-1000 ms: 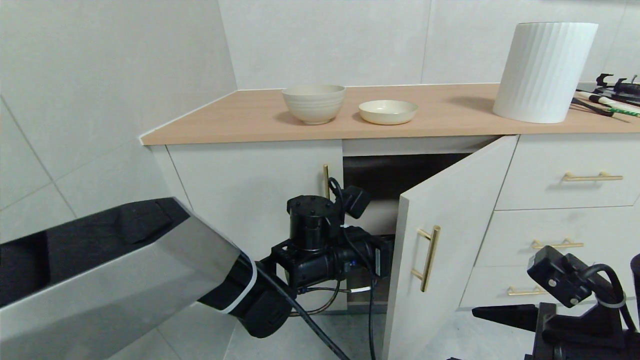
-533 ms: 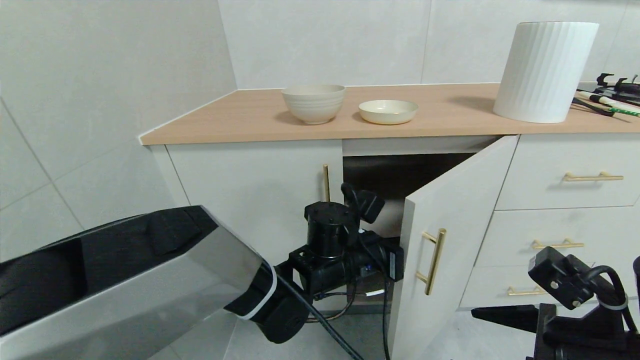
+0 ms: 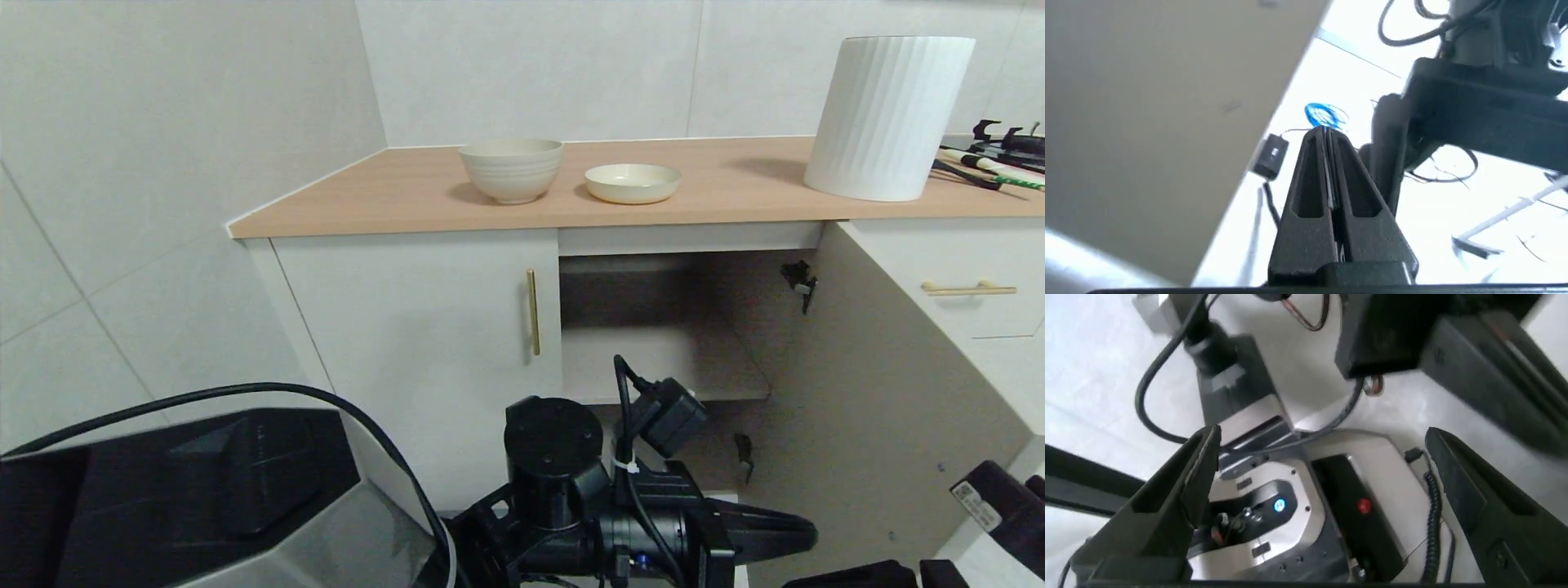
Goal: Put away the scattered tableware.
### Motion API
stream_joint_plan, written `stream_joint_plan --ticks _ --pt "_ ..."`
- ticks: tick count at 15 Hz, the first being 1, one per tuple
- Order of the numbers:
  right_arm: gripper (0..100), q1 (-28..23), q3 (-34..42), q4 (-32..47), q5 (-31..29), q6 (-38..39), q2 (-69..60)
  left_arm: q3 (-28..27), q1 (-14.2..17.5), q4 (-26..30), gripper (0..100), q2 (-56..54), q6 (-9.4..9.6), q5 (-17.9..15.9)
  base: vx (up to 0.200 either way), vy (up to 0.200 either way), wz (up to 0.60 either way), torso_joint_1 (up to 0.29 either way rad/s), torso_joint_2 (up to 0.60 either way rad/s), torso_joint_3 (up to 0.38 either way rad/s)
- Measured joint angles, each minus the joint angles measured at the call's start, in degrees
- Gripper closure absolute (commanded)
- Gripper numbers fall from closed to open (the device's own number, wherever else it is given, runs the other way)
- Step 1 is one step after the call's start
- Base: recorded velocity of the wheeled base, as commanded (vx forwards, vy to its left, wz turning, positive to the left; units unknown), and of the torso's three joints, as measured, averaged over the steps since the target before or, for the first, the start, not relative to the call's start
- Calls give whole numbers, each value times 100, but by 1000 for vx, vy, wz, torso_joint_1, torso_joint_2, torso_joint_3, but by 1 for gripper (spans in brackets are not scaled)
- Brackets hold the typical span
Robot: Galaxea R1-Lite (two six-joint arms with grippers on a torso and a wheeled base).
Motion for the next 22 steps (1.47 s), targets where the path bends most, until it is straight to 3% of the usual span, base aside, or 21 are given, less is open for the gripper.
stream_joint_plan --ticks 2,4,6,9,13,17,18,22 --pt "0 -35 -18 0 -50 0 -79 -127 260 279 100 29 2 145 0 0 0 0 0 0" --pt "0 -212 -140 -9 -397 9 9 -334 436 723 100 35 96 635 0 0 0 0 0 0" --pt "0 -344 -272 -33 -747 41 166 -513 634 1224 100 5 499 1182 0 0 0 0 0 0" --pt "0 -391 -385 -16 -1002 107 367 -656 778 1676 100 -128 923 1714 0 0 0 0 0 0" --pt "0 -534 -496 -30 -1169 176 568 -668 1175 2278 100 -572 1257 2120 0 0 0 0 0 0" --pt "0 -903 -785 -2 -1191 200 817 -218 1776 2762 100 -1456 1676 2224 0 0 0 0 0 0" --pt "0 -967 -890 2 -1259 200 939 -22 1938 2866 0 -1748 1716 2228 0 0 0 0 0 0" --pt "0 -1063 -1620 6 -1919 165 1743 846 2909 3138 0 -2953 1760 2246 0 0 0 0 0 0"
